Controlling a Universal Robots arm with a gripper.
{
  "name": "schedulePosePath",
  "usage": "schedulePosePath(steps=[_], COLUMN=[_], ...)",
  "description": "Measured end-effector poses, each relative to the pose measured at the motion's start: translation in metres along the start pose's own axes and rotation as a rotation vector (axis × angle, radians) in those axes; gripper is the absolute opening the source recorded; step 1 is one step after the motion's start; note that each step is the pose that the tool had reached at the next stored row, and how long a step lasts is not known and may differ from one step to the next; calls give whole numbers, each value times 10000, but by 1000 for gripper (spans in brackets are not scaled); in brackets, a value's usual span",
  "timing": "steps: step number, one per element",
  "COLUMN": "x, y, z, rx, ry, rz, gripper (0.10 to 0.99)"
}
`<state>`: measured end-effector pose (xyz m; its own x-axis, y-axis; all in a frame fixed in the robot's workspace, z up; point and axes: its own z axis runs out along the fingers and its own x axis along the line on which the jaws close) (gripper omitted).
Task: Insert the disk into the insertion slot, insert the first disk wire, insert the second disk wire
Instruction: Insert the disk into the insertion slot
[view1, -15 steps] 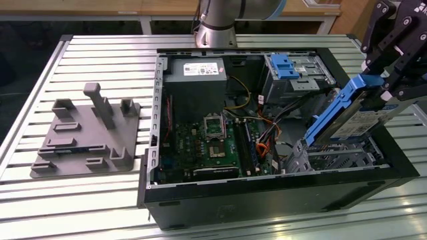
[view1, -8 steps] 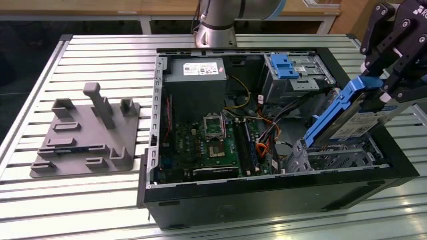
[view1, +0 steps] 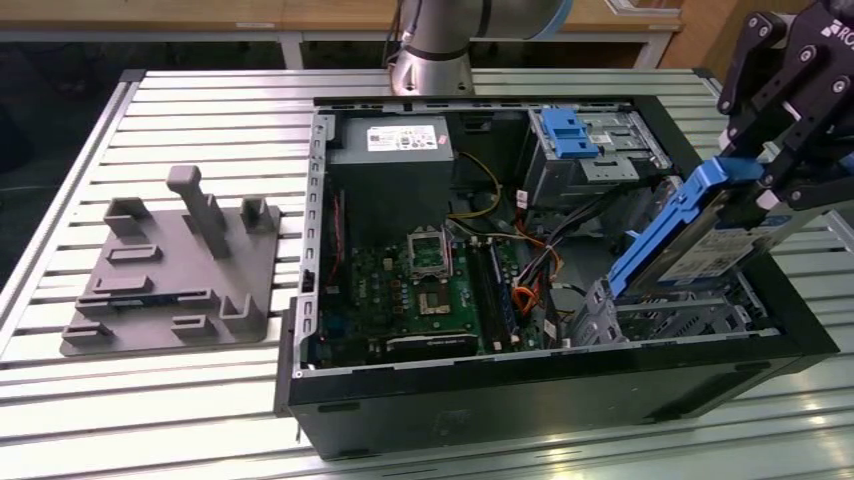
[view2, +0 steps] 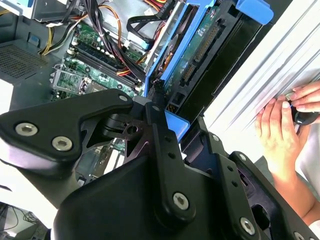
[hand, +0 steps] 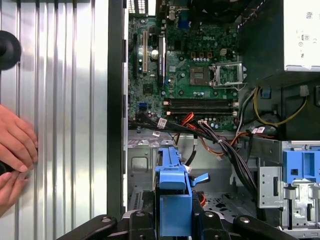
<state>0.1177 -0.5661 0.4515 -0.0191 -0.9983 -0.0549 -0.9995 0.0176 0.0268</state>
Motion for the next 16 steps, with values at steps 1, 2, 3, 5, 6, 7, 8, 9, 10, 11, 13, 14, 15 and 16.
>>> schedulePosePath(steps=[1, 2, 3, 5, 6, 7, 8, 9, 10, 11, 13, 14, 15, 16], x=[1, 2, 3, 5, 6, 6, 7, 8, 8, 9, 10, 10, 11, 12], y=[0, 0, 0, -1, -1, -1, -1, -1, -2, -2, -2, -2, -3, -3], z=[4, 8, 12, 21, 27, 32, 39, 45, 52, 59, 71, 78, 85, 92], rx=[0, 0, 0, 0, 0, 0, 0, 1, 0, 0, -3, -5, -7, -9], ry=[0, 1, 0, 1, 1, 1, 1, 1, 0, 0, 1, 0, 0, 0], rz=[-1, 0, 0, 1, 1, 1, 2, 2, 3, 4, 6, 6, 7, 8], gripper=[365, 365, 365, 365, 365, 365, 365, 365, 365, 365, 365, 365, 365, 365])
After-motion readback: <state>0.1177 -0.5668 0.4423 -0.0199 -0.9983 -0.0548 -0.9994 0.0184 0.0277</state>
